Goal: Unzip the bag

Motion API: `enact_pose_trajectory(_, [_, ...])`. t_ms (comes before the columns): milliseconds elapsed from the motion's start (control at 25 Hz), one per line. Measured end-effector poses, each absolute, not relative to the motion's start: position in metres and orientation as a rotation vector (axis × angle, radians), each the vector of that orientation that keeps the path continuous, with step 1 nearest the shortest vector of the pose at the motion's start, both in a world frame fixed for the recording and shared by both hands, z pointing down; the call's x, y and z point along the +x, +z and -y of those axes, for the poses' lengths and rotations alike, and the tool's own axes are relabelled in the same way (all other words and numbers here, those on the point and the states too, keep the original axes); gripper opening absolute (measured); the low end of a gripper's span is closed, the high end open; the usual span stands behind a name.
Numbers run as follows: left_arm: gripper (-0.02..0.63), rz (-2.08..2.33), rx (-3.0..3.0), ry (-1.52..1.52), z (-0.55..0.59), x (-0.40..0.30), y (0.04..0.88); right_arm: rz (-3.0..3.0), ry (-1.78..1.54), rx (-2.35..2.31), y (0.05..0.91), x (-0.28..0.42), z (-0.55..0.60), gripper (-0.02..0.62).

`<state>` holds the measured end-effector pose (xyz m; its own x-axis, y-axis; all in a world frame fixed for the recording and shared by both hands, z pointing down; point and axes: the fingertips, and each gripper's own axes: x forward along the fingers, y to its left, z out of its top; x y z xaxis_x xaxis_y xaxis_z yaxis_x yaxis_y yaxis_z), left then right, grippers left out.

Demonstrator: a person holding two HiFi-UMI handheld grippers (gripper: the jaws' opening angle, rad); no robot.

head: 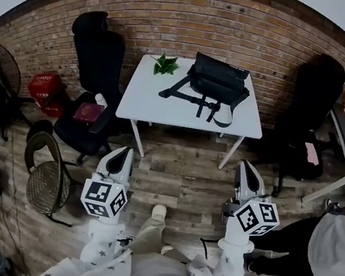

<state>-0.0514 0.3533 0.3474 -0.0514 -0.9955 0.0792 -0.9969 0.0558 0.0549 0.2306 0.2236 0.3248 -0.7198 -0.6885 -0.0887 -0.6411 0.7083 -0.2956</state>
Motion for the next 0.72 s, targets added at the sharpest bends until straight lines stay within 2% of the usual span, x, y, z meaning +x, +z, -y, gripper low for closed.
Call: enact_pose_trajectory(720, [-0.002, 2.047, 2.241, 0.001, -0.160, -0.137, 0.348, -2.681, -0.307, -1.247, 0.334, 0.143, -0.080, 0.009])
